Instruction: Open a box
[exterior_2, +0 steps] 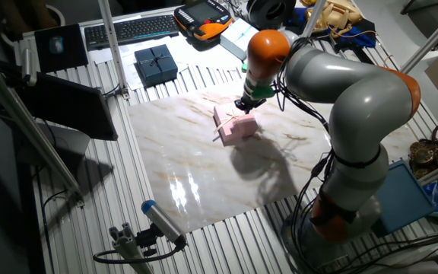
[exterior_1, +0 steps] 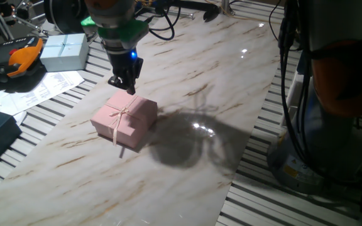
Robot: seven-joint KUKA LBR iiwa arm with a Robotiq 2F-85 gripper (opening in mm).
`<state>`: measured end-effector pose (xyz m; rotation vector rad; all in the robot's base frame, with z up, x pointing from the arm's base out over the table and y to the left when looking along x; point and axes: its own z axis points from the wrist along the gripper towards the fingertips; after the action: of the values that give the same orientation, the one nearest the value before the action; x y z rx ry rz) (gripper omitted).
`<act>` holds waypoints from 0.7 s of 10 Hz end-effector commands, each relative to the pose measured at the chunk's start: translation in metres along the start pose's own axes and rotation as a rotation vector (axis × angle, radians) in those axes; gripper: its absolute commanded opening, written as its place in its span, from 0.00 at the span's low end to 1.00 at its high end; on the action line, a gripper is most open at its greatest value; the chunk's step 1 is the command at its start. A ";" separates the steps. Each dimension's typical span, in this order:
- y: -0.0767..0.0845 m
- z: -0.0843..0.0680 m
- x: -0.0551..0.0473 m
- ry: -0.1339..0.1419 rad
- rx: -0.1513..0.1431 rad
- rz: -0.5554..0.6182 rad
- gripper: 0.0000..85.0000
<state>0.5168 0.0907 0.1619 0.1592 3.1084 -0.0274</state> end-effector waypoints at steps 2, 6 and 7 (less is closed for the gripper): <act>0.008 0.001 0.003 0.028 -0.013 0.040 0.00; 0.012 0.001 0.005 0.039 -0.004 0.070 0.00; 0.013 0.001 0.006 0.038 -0.009 0.064 0.00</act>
<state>0.5116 0.1043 0.1608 0.2616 3.1370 -0.0088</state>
